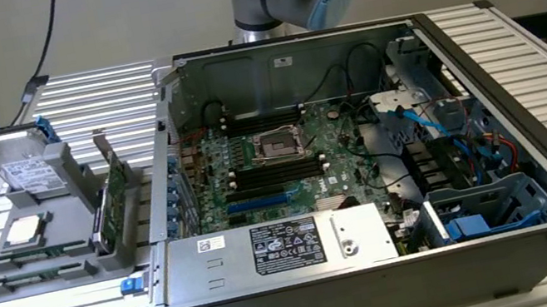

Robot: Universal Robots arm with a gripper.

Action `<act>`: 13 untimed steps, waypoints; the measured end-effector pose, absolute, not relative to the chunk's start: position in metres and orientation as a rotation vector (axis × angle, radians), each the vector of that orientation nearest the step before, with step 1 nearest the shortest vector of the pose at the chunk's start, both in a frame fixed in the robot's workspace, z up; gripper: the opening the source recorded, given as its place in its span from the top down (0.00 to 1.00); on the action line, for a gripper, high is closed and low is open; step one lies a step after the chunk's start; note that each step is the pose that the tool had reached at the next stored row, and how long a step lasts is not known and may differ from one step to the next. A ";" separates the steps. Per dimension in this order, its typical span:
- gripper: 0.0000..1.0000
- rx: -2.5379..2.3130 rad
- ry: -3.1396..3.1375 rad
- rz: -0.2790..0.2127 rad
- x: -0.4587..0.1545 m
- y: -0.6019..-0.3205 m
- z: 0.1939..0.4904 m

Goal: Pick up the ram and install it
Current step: 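Pick up the ram and move it above insertion slot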

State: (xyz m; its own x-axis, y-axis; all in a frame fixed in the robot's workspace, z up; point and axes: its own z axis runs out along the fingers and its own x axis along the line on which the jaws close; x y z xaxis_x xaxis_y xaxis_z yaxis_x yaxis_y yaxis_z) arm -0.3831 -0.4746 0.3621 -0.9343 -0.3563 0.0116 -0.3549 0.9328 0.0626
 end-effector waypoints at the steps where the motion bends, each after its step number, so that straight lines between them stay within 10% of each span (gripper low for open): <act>1: 0.90 0.592 -3.060 -0.092 -0.383 -0.475 0.362; 13: 0.90 0.920 -2.972 -0.088 -0.383 -0.475 0.361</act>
